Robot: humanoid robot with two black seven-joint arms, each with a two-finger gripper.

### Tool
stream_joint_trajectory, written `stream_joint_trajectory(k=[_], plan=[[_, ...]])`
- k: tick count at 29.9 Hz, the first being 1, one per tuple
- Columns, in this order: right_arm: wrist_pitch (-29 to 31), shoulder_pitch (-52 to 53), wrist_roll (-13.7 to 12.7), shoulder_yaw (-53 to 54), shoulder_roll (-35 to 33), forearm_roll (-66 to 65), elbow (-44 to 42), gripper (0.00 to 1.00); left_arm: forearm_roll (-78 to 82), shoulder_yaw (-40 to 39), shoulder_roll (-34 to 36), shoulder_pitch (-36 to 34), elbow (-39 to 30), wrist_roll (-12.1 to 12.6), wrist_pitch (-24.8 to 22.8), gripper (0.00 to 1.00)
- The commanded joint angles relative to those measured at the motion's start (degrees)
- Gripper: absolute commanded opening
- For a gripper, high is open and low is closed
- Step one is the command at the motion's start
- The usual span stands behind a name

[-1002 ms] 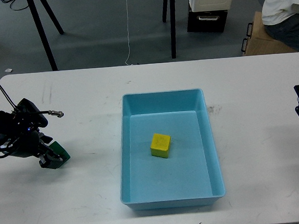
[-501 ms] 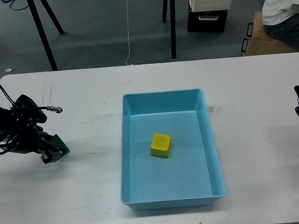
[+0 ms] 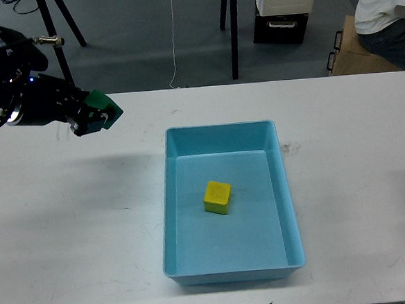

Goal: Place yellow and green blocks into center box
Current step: 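Lift the green cube with the left gripper toward the tray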

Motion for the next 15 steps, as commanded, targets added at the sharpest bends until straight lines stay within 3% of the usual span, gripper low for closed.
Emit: stream_joint_trajectory(k=[1, 4, 9, 15], plan=[[0.00, -0.99, 0.02, 1.92, -0.01, 0.09, -0.24, 0.98, 0.42, 0.13, -7.60, -2.37, -0.94, 0.00, 0.00, 0.18], [0.00, -0.99, 0.02, 2.89, -0.01, 0.09, -0.24, 0.98, 0.60, 0.48, -13.84, -3.34, -0.94, 0.00, 0.00, 0.18], [0.00, -0.99, 0.02, 3.50, -0.01, 0.09, -0.33, 0.98, 4.54, 8.99, -21.32, -4.66, 0.90, 0.00, 0.00, 0.20], [0.00, -0.99, 0.02, 3.50, 0.08, 0.09, -0.33, 0.98, 7.37, 14.10, -28.09, -2.64, 10.29, 0.00, 0.00, 0.21]])
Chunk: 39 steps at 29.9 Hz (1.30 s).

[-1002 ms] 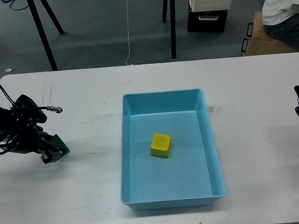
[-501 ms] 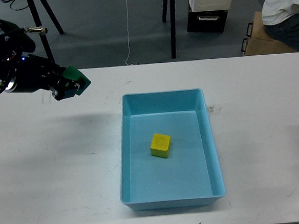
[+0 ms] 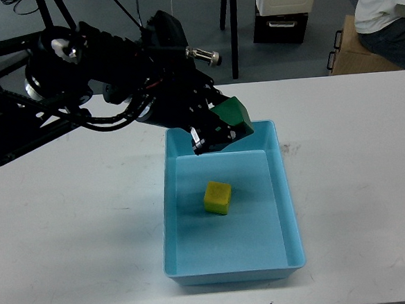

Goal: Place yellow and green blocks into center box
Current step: 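Lift the green cube with the left gripper toward the tray, then lower the green cube into the tray beside the yellow cube and release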

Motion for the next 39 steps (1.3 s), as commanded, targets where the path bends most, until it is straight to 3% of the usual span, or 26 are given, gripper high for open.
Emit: stream_joint_trajectory(k=[1, 28, 39], plan=[[0.01, 0.00, 0.01, 0.07, 0.03, 0.00, 0.01, 0.98, 0.92, 2.00, -3.34, 1.85, 5.69, 0.00, 0.00, 0.22], [0.01, 0.09, 0.01, 0.34, 0.03, 0.00, 0.01, 0.98, 0.66, 1.65, -3.61, 6.25, 5.78, 0.00, 0.00, 0.31], [0.01, 0.18, 0.01, 0.34, 0.03, 0.00, 0.01, 0.98, 0.66, 1.38, -4.49, 8.80, 5.87, 0.00, 0.00, 0.59]])
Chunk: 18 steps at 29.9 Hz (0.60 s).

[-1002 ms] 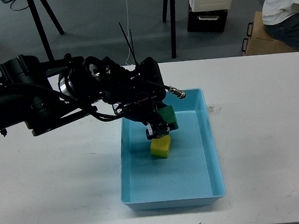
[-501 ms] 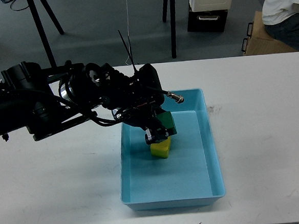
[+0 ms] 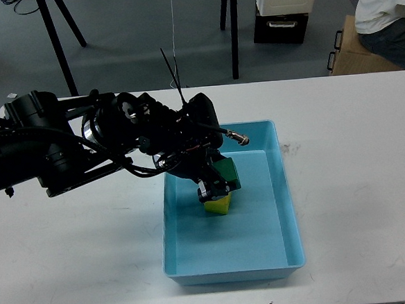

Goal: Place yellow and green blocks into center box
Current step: 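Lower the green cube into the tray beside the yellow cube and release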

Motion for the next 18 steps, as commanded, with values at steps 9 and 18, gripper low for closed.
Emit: stream_joint_trajectory(k=[9, 18], plan=[[0.00, 0.00, 0.00, 0.00, 0.00, 0.00, 0.00, 0.98, -0.08, -0.03, 0.41, 0.16, 0.77, 0.00, 0.00, 0.77], [0.00, 0.00, 0.00, 0.00, 0.00, 0.00, 0.00, 0.98, -1.22, -1.70, 1.99, -0.28, 0.51, 0.00, 0.00, 0.97]])
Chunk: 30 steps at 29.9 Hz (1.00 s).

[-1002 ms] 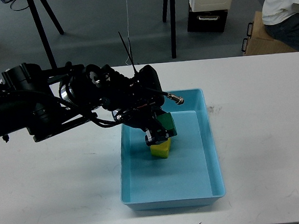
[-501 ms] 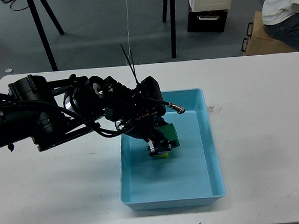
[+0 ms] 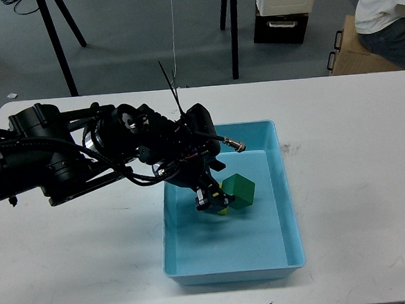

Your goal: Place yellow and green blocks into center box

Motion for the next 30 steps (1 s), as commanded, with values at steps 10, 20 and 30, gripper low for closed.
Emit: stream_joint_trajectory(k=[10, 20, 30], plan=[[0.53, 1.92, 0.00, -1.06, 0.00, -0.09, 3.07, 0.98, -14.45, -34.21, 5.70, 5.27, -1.29, 0.00, 0.00, 0.99], [5.96, 18.62, -0.97, -6.24, 2.36, 2.79, 3.07, 0.98, -24.35, -79.00, 0.26, 33.14, -2.26, 0.00, 0.00, 0.98], [10.72, 27.59, -12.30, -11.08, 6.93, 33.03, 2.72, 0.98, -83.06, -78.75, 2.98, 53.61, -17.88, 23.32, 4.76, 1.00]])
